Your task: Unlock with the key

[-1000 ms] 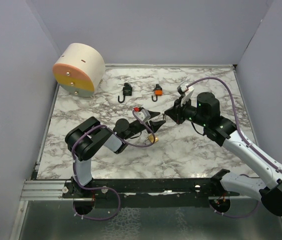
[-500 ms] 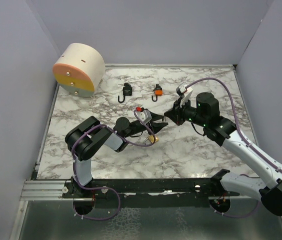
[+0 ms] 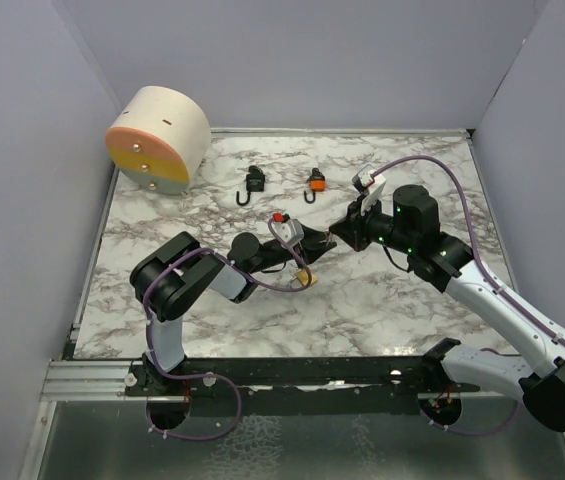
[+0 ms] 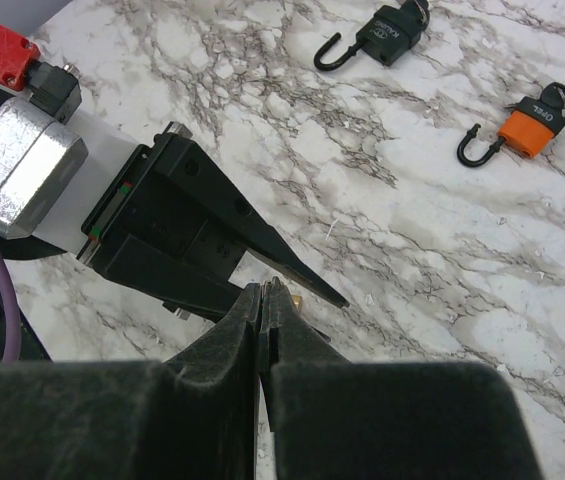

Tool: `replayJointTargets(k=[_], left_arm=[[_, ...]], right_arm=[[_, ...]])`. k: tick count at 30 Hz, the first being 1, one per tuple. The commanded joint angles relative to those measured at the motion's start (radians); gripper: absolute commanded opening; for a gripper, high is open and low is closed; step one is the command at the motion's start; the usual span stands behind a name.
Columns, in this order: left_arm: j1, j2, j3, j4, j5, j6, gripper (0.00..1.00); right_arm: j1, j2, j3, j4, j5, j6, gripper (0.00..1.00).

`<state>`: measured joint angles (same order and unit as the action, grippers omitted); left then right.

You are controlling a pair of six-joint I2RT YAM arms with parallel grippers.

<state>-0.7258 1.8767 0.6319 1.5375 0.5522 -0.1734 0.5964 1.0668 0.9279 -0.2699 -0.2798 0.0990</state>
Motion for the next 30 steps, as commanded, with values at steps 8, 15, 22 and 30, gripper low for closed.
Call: replayJointTargets(k=[8,15,22,30], left_arm=[[0.006,-0.007,0.011,0.225,0.031,-0.005,0.22],[0.006,-0.011,0.008,0.225,0.034,-0.009,0.18],[0.007,-0.013,-0.001,0.222,0.048,-0.011,0.28],[0.006,-0.017,-0.016,0.227,0.064,-0.01,0.25]], right_arm=[[0.006,0.008,-0.015,-0.005,-0.02,-0.016,0.01],[0.006,0.007,-0.014,-0.005,-0.012,-0.016,0.01],[0.006,0.004,-0.015,-0.003,-0.001,-0.016,0.01],[0.006,0.004,-0.016,-0.006,0.008,-0.018,0.01]])
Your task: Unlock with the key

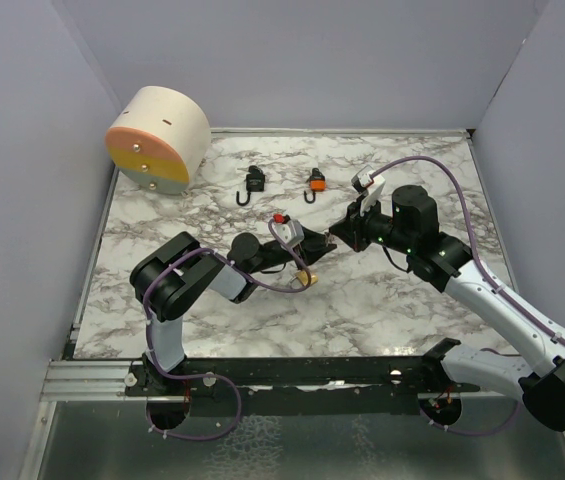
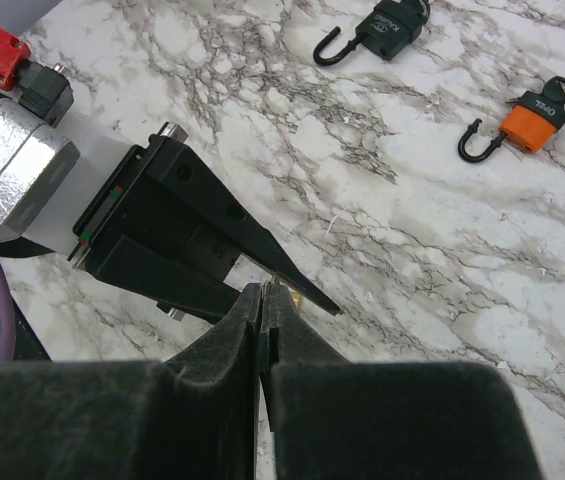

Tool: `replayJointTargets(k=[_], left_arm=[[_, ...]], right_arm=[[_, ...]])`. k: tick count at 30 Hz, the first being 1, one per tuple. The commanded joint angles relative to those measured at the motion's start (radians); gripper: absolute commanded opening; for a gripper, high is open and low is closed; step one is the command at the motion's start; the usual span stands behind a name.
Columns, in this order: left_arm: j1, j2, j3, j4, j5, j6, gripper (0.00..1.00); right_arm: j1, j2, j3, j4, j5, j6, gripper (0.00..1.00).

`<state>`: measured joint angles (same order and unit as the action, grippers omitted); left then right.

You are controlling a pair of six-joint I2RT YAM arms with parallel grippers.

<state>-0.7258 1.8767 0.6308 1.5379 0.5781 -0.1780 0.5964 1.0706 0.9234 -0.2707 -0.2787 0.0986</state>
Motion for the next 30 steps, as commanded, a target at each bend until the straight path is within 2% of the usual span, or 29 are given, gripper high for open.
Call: replayJointTargets(k=[1,6,12,26,30], left_arm=[[0.007,-0.018,-0.018,0.23,0.039,-0.006,0.23],[0.007,-0.026,-0.029,0.237,0.037,-0.006,0.17],[0.006,-0.036,-0.037,0.237,0.032,0.001,0.15],[0.01,-0.054,-0.026,0.23,0.038,0.005,0.17],[0.01,-0.056,-0.023,0.228,0.04,0.005,0.08]], right_arm=[[0.006,-0.001,-0.012,-0.005,0.008,-0.017,0.01],[0.006,0.004,-0.011,-0.007,0.017,-0.017,0.01],[0.006,0.005,-0.012,-0.008,0.018,-0.019,0.01],[0.006,0.012,-0.015,-0.01,0.012,-0.019,0.01],[0.006,0.014,-0.015,-0.01,0.015,-0.019,0.01]])
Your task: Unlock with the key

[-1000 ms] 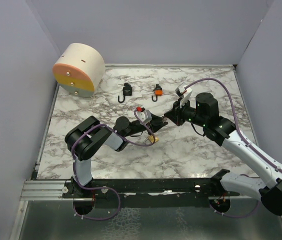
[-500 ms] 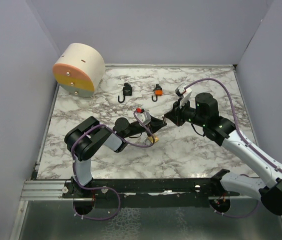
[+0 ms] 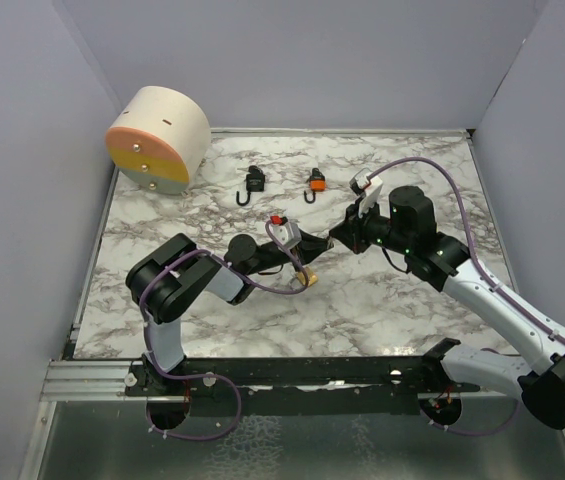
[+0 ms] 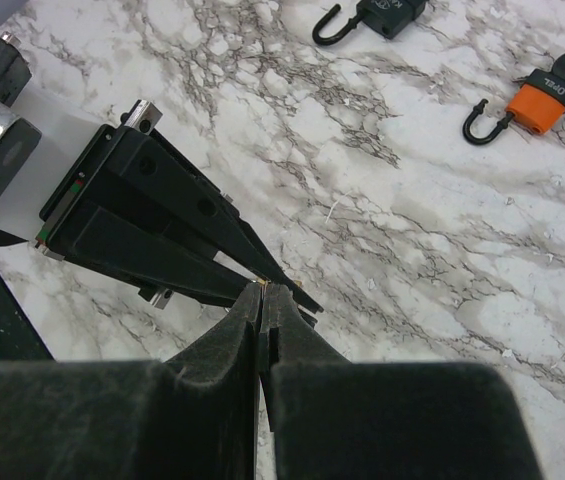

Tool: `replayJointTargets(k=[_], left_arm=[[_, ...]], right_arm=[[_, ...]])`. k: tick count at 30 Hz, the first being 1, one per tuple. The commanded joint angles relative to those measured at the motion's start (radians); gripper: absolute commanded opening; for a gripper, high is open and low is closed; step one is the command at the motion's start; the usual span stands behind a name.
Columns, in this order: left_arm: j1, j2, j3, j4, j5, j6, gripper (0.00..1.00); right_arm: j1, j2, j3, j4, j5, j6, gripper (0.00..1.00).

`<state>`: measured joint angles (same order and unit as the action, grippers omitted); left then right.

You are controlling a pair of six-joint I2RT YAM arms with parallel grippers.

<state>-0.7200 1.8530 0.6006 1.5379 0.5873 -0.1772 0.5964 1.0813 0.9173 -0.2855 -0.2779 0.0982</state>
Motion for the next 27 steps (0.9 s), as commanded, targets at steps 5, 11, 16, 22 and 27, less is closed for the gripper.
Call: replayJointTargets(k=[5,11,16,22,27], left_arm=[[0.006,-0.035,0.004,0.226,0.03,0.006,0.03],[0.006,-0.043,-0.006,0.217,0.014,0.01,0.0],[0.006,-0.119,-0.024,0.047,-0.103,0.055,0.0],[0.005,-0.267,0.013,-0.305,-0.172,0.12,0.0],[0.005,-0.34,0.106,-0.626,-0.19,0.143,0.0]], right_arm=[[0.006,0.002,-0.009,0.003,0.022,-0.018,0.01],[0.006,-0.001,-0.005,-0.002,0.055,-0.004,0.01],[0.004,0.011,0.011,-0.051,0.187,0.033,0.01],[0.004,0.024,0.002,-0.042,0.189,0.041,0.01],[0.003,0.031,-0.002,-0.031,0.222,0.071,0.21]])
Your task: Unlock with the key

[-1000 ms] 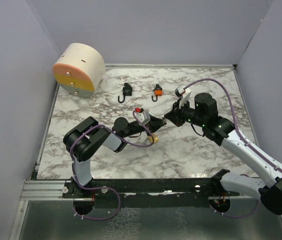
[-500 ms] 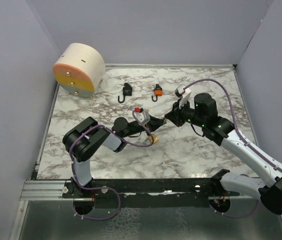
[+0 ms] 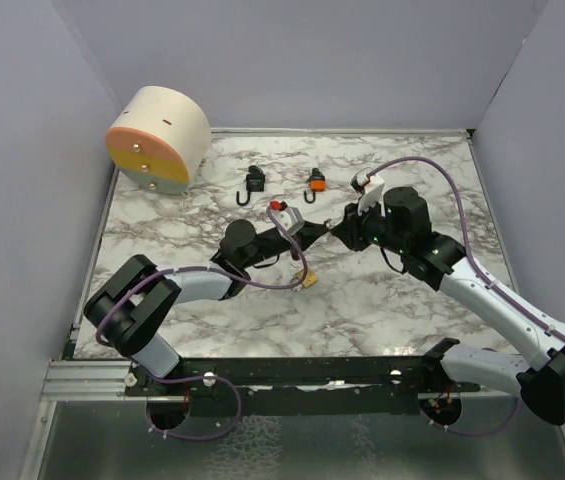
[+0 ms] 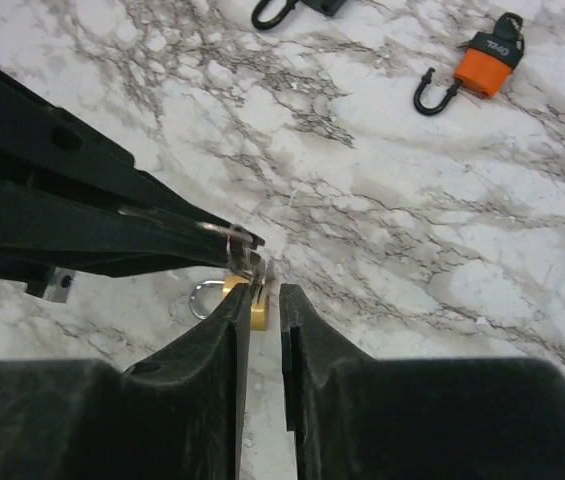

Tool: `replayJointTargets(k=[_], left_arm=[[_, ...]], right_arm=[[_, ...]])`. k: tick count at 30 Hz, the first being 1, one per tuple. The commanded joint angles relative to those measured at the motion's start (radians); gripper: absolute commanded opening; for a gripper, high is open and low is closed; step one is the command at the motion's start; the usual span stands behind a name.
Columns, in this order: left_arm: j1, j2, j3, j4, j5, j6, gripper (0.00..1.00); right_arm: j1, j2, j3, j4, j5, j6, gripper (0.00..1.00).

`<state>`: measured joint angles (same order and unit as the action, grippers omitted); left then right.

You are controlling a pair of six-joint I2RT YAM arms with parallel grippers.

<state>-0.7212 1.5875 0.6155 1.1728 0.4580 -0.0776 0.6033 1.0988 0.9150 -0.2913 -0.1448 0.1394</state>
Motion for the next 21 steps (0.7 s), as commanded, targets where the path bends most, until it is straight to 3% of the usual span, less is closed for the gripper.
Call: replayJointTargets(k=[1,4,10,16,21], left_arm=[[0.007,-0.083,0.112,-0.318,-0.069,0.046,0.0],[0.006,-0.105,0.156,-0.457,-0.074,0.063,0.0],[0.012,-0.125,0.209,-0.611,-0.004,0.061,0.0],[0.028,-0.125,0.215,-0.666,0.106,0.001,0.0],[0.04,-0.144,0.194,-0.674,0.111,-0.049,0.0]], right_arm=[[-0.004,0.005,-0.001,-0.023,0.104,0.039,0.27],[-0.004,-0.046,-0.024,0.014,0.143,0.054,0.39],[-0.018,-0.165,-0.101,0.161,0.187,0.068,0.39],[-0.053,-0.158,-0.121,0.261,0.076,0.077,0.39],[-0.081,-0.089,-0.131,0.348,-0.056,0.106,0.39]])
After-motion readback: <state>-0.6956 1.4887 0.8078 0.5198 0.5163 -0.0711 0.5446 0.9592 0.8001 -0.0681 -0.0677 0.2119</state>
